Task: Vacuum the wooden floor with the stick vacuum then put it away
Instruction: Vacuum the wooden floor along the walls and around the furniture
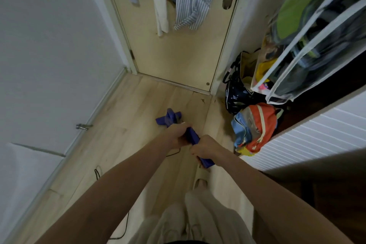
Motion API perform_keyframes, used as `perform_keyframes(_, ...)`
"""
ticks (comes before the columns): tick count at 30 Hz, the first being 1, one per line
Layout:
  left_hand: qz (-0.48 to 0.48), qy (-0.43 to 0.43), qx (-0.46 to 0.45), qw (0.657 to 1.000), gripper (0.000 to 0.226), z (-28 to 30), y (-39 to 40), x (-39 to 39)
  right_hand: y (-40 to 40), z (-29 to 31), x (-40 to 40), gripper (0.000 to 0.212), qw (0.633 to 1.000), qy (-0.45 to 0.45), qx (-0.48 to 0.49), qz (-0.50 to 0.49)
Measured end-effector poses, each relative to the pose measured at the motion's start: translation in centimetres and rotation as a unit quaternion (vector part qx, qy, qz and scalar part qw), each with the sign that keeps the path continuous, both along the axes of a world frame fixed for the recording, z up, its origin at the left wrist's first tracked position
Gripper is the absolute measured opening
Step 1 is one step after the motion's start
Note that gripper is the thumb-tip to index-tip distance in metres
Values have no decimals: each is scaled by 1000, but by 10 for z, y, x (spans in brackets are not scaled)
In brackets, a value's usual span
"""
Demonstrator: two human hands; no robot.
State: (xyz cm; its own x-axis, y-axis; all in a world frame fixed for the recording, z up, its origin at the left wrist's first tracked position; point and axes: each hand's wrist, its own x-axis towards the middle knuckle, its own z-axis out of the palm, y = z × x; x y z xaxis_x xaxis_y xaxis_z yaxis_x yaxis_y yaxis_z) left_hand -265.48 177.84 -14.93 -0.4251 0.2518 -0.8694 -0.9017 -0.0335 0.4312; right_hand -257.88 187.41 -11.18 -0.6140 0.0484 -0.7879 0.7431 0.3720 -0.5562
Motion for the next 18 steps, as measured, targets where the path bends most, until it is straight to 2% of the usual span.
perform_keyframes(1,6,5,-2,1000,27,-2,0,-11,0,-6,-12,6,1000,5,2,7)
perform_keyframes(3,24,16,4,1000,31,-5,0,-34,2,-17,-38,12,1000,17,4,26)
perform_keyframes(6,43,14,8,999,23,-10,5,-70,9,-30,-79,14,997,35,5,62)
perform_keyframes(11,69,31,-38,996,36,-27,20,-137,22,-49,-152,14,994,36,24,101)
perform_keyframes(18,104,42,-61,992,32,-39,40,-212,42,-67,-235,11,989,38,32,142)
